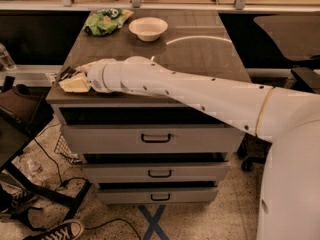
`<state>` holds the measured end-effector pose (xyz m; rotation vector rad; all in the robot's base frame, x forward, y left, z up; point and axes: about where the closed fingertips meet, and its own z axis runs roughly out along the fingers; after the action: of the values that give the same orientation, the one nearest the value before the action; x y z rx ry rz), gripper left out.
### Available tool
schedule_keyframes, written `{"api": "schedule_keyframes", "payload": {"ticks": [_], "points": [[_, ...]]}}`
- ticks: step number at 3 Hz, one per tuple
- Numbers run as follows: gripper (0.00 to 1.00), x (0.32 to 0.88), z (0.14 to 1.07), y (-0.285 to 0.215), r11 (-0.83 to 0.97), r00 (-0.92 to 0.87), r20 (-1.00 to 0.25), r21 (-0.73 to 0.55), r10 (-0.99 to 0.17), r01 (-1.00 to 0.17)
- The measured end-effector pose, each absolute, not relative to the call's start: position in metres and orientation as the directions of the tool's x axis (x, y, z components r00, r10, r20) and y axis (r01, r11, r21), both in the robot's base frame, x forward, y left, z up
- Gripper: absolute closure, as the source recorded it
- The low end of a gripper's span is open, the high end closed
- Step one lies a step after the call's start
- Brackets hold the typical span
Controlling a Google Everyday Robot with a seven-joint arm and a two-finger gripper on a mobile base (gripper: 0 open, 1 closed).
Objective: Move rxbar chocolate near paper bowl
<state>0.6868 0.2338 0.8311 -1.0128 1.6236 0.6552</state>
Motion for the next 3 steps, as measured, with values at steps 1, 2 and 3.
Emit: {"api": "schedule_keyframes", "payload": {"ticks": [1,2,3], "points": [[0.87,0.6868,0.8311,0.2338,0.489,-0.076,-0.955,-0.077,-0.286,-0.869],[0.56,0.6867,0.8311,0.234,0.489,-0.076,-0.955,-0.077,-0.286,-0.869],[0.33,0.6867,0.8315,0.234,0.489,-0.076,-0.955,-0.077,-0.286,-0.869]]}}
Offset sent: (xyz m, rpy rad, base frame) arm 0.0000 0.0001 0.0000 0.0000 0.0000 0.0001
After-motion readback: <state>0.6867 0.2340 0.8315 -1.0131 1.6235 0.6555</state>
